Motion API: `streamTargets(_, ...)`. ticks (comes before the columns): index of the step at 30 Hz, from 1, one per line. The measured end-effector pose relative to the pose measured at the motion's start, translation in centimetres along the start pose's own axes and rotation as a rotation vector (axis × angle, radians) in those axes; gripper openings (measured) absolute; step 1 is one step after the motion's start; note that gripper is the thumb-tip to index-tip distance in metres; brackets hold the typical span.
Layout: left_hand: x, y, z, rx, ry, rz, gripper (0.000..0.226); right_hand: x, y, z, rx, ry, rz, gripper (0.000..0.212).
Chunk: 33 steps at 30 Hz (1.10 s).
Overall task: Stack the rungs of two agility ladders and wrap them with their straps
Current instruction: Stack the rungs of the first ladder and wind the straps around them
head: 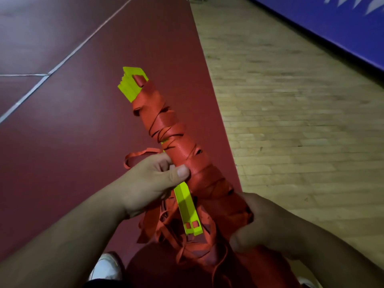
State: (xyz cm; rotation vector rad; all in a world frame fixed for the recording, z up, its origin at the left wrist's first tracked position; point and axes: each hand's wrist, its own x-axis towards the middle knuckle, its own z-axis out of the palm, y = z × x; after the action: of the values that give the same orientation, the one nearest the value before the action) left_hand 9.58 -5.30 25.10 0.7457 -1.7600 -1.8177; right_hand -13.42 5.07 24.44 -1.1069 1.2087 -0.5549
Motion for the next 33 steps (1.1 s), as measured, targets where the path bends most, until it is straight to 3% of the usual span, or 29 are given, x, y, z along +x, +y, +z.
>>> streamTargets(2,0.0,-0.3,-0.1,-0.020,-0.002,-0.016,0.060,-0.4,0.0,-0.2,0.092,-0.111,-0.020,0.050)
streamTargets(6,-0.1,-0.3,0.4,-0.025,0.028,0.012,0.057,-0.6,-0.1,-0.4,0.146,-0.192,0.004,0.044)
streamTargets(8,0.2,-0.2,1.4,-0.034,0.106,0.061,0.043,-0.4,-0.2,-0.3,0.093,-0.073,-0.001,0.050)
streamTargets(10,0.7,0.0,2.4,-0.145,0.227,0.083,0.023,0.2,0.1,0.3,-0.090,0.173,-0.039,0.066)
streamTargets(11,1.0,0.0,2.7,-0.197,0.272,0.071,0.022,0.4,0.1,0.8,-0.217,0.295,-0.060,0.074)
streamTargets(13,1.4,-0.1,3.1,-0.195,0.337,0.021,0.043,0.9,0.3,1.9,-0.405,0.485,-0.109,0.081)
streamTargets(15,1.5,-0.1,3.0,-0.067,0.340,0.016,0.054,1.4,0.6,2.0,-0.478,0.557,-0.157,0.072)
streamTargets(18,1.2,0.0,2.0,0.145,0.236,0.043,0.028,1.3,0.7,1.1,-0.488,0.567,-0.165,0.058)
streamTargets(19,1.0,0.1,1.7,0.159,0.202,0.038,0.023,1.1,0.5,0.7,-0.469,0.558,-0.151,0.056)
streamTargets(22,0.6,-0.2,0.7,0.159,0.166,0.015,0.051,0.6,0.0,0.1,-0.343,0.448,-0.121,0.047)
streamTargets(24,0.5,0.2,0.6,0.141,0.143,0.000,0.055,0.5,-0.2,0.2,-0.235,0.353,-0.123,0.040)
streamTargets(27,0.3,0.9,0.3,0.166,0.074,0.019,0.042,0.5,-0.1,0.2,-0.023,0.171,-0.105,0.034)
streamTargets(30,-0.1,1.1,0.1,0.139,-0.002,0.005,0.038,0.2,0.6,-0.2,0.247,-0.068,-0.052,0.041)
streamTargets(33,-0.2,0.8,0.6,0.116,0.021,0.007,0.021,0.2,1.3,-0.6,0.310,-0.134,-0.018,0.044)
